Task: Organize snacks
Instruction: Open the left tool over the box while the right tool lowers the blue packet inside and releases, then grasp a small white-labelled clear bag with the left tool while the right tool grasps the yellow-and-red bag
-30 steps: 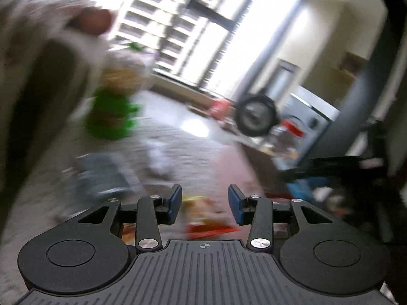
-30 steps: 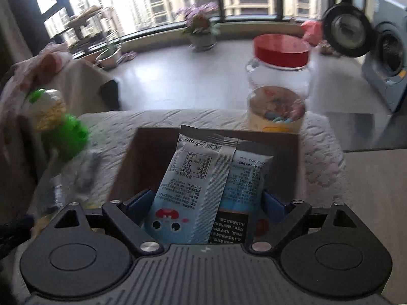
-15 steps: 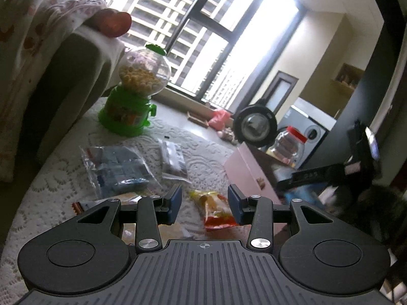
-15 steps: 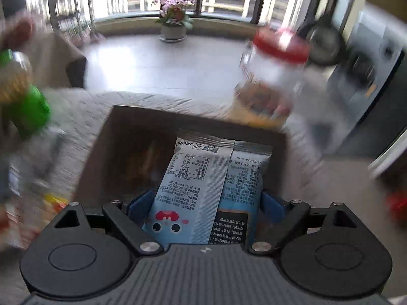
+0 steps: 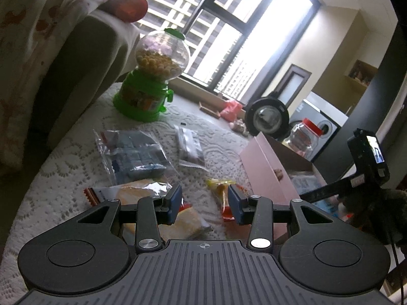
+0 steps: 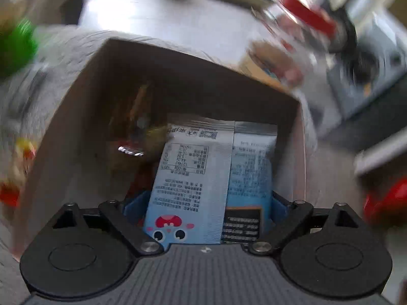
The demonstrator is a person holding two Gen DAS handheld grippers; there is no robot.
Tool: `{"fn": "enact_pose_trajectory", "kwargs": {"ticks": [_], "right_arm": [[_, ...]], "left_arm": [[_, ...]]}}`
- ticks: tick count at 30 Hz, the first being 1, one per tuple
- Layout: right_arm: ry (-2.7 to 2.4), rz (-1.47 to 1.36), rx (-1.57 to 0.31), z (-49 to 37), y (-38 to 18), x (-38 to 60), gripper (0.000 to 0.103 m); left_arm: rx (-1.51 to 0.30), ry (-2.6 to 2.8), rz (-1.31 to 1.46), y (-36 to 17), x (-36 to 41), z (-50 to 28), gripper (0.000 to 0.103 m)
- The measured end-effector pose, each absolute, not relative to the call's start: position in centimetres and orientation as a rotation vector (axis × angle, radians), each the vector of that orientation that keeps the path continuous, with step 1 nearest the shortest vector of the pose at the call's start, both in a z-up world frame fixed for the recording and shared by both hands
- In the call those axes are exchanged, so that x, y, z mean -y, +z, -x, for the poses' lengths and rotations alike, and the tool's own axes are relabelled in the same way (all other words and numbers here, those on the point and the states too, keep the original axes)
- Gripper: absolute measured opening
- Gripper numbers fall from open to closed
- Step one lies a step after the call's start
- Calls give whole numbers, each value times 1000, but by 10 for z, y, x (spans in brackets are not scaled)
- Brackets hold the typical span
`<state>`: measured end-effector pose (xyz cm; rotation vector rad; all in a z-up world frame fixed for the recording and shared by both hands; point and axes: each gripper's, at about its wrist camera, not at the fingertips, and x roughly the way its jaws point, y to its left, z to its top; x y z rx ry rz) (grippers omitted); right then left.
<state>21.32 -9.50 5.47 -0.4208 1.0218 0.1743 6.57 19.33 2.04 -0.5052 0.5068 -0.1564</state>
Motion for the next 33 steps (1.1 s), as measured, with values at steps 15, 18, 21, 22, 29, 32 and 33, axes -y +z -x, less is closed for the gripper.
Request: {"fn": "enact_pose_trajectory", "kwargs": {"ticks": [15, 18, 21, 22, 29, 32, 33], "right_arm": [[287, 275, -676, -163, 119, 82, 92], [384, 262, -662, -154, 121, 56, 92], [440, 343, -587, -131, 116, 25, 91], [453, 362, -562, -124, 113, 19, 83], [573, 400, -601, -103, 73, -17, 57], [567, 443, -608, -111, 58, -38, 53], [573, 467, -615, -115, 53, -46, 53]], "left_arm": [[-502, -118, 528, 33, -204, -74, 45], [-505, -80, 476, 53, -208, -96, 45], [-576, -95, 382, 67, -200, -144, 45], [-611, -105, 359, 66, -197, -163, 45], [-737, -33, 215, 36, -174, -244, 45], [-755, -31, 130, 28, -168, -248, 52], [-755, -36, 119, 28, -169, -248, 52]]}}
